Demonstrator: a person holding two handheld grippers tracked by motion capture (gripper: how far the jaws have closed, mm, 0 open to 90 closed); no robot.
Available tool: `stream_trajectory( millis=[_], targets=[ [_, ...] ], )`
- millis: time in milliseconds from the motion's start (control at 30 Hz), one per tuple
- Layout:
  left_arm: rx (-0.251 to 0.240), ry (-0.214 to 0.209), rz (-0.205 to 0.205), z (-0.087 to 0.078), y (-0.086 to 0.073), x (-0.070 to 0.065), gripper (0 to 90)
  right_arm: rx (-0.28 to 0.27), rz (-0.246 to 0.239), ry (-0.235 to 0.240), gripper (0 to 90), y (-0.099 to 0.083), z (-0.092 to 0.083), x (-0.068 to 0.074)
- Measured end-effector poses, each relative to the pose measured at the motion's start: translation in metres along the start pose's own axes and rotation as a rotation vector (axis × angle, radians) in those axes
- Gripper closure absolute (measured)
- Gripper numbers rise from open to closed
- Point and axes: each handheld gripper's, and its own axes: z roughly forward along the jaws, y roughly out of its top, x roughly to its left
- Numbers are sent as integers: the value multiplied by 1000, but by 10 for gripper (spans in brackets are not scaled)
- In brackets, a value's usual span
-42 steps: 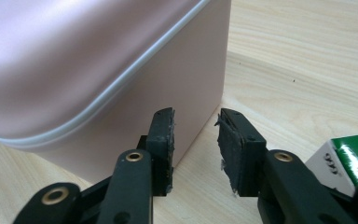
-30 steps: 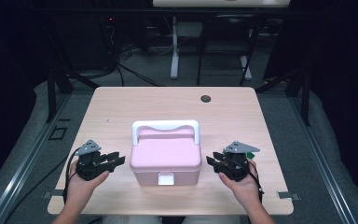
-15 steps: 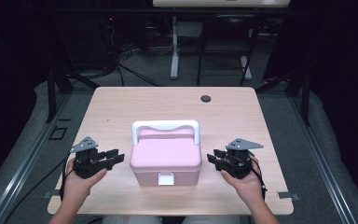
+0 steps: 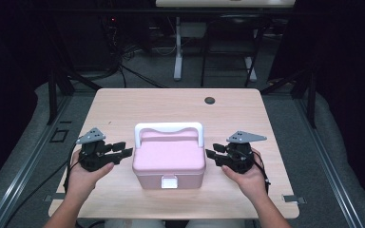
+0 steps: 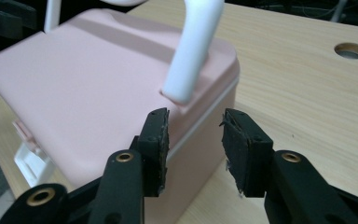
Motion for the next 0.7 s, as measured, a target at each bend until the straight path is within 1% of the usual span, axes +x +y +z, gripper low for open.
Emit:
stream_trajectory(
  millis=[67,100,133,167,233,267,300,367,433,500,533,633,667,700],
  targets=[
    [3,-13,-1,3,6,-1,533,-9,5,16,586,5,2,1],
    [3,-13,-1,3,6,-1,525,-9,5,16,586,5,2,1],
    [9,-15,-6,8,10,-1,517,-18,8,30,570,10,5,2],
    [12,-16,-3,11,12,-1,511,-20,9,34,566,12,7,2],
    [19,-18,-4,17,14,-2,502,-23,12,43,553,17,11,3],
    [22,-18,-12,20,14,-2,501,-25,12,45,549,18,14,2],
    [27,-21,-6,23,15,-1,501,-22,19,47,543,20,17,2],
    [28,-20,-9,25,15,0,502,-15,31,55,531,22,23,0],
    [19,-30,-31,30,14,2,503,-8,42,61,527,23,29,-2],
    [17,-33,-37,31,14,3,523,-8,47,63,527,23,31,-3],
    [11,-34,-29,33,15,3,534,-9,52,71,536,24,34,-4],
    [5,-42,-26,34,16,1,587,-16,55,82,569,25,36,-2],
    [2,-31,-24,34,16,0,592,-18,52,82,572,25,35,-1],
    [2,-31,-24,34,16,0,599,-18,52,82,572,25,35,-1]
  ],
)
